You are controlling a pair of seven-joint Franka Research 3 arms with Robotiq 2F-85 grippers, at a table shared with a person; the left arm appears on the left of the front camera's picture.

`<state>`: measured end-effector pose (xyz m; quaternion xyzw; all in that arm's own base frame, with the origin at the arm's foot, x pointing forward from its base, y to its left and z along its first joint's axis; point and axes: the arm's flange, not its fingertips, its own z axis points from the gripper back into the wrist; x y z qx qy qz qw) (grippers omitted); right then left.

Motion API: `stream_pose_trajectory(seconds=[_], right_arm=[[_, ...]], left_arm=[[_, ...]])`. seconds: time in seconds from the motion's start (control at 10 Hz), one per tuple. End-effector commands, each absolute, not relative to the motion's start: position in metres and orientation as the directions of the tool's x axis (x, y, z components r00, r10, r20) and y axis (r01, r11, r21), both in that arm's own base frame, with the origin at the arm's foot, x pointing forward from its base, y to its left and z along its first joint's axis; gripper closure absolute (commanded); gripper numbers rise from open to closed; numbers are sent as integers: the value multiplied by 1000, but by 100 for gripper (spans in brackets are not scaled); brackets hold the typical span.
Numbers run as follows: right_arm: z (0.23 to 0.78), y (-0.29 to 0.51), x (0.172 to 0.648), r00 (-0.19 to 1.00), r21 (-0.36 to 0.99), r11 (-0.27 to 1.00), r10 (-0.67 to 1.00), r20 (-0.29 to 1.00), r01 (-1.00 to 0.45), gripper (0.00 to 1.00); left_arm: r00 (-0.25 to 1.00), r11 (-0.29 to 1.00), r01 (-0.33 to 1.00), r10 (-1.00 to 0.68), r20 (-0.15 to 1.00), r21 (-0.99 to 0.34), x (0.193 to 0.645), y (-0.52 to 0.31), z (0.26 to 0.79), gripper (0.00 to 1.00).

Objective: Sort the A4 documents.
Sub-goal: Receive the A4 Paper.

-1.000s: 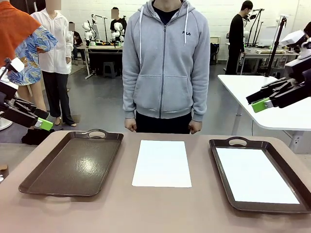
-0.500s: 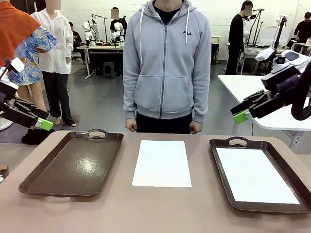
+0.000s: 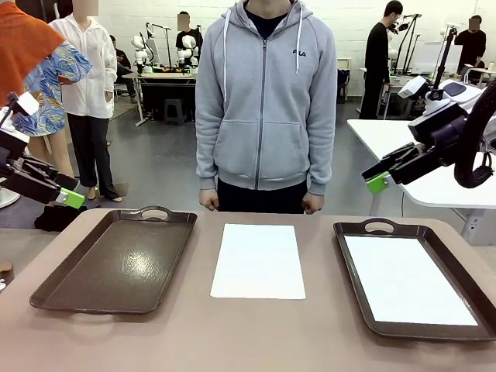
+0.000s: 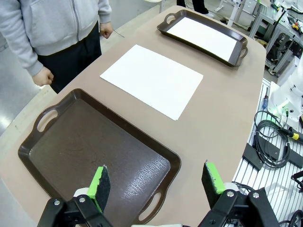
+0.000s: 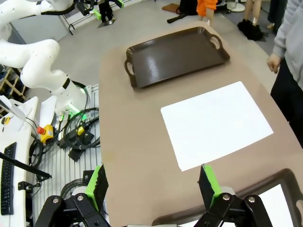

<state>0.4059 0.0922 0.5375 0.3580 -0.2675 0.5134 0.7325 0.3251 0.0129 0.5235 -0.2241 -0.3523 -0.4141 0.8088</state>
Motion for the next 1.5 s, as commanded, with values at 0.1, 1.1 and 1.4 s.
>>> stream_pose_trajectory(seconds=[0.1, 1.1, 1.4], right_arm=[[538, 92, 403, 318, 240, 211, 563, 763, -948, 0], [538, 92, 403, 318, 240, 211, 563, 763, -948, 0], [538, 92, 403, 318, 240, 211, 563, 763, -948, 0]], left_arm=[[385, 538, 841, -515, 765, -61, 326, 16, 522, 0], [385, 538, 841, -515, 765, -61, 326, 16, 522, 0], [385, 538, 841, -515, 765, -61, 326, 16, 522, 0]])
